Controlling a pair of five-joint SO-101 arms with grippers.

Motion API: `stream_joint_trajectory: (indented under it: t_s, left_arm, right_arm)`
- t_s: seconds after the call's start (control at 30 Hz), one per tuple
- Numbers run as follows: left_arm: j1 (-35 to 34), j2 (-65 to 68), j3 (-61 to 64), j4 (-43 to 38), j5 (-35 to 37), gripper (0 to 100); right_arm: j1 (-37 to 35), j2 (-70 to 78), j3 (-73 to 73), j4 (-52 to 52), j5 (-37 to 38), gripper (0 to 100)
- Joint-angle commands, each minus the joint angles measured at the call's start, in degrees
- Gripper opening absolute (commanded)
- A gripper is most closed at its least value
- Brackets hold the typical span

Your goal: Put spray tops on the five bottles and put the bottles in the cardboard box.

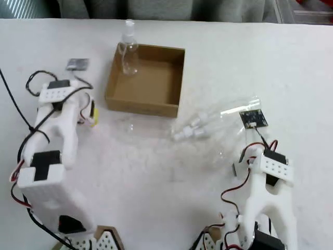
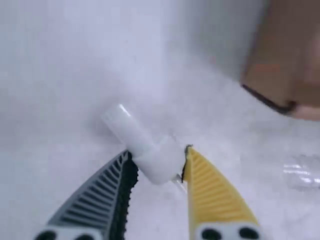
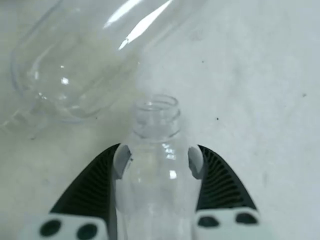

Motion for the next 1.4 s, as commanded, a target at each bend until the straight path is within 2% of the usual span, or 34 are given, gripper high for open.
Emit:
stream_joint_trajectory:
  t_s: [0.0,0.07,0.27,0.37,0.67,0.87,1.2,1.37]
  left_arm:
    - [1.8,-4.79,-0.62,1.49,-2.55,24]
    - [1.63,-3.47,-0.7,1.49,-2.64,26]
    - [1.71,0.31,-1.14,1.67,-4.04,26]
    - [1.54,0.31,-1.14,1.67,-1.93,26]
    - [1.54,-5.41,0.09,2.81,19.6,26]
    - [1.54,-8.84,3.69,2.9,30.15,26]
    - [0.31,-6.02,3.16,-2.11,31.12,26]
    - [0.22,-0.4,-1.32,-0.53,31.03,26]
  right_arm:
    - [-0.13,-1.45,0.09,-0.75,0.44,1.7]
    - [-0.13,-1.45,0.09,-0.75,0.44,1.7]
    - [-0.13,-1.45,0.09,-0.75,0.44,1.7]
    - [-0.13,-1.45,0.09,-0.75,0.44,1.7]
    - [-0.13,-1.45,0.09,-0.75,0.44,1.7]
    - [-0.13,-1.45,0.09,-0.75,0.35,1.7]
    - [-0.13,-1.45,0.09,-0.66,0.35,1.7]
    - [-0.13,-1.45,0.09,-0.66,0.35,1.7]
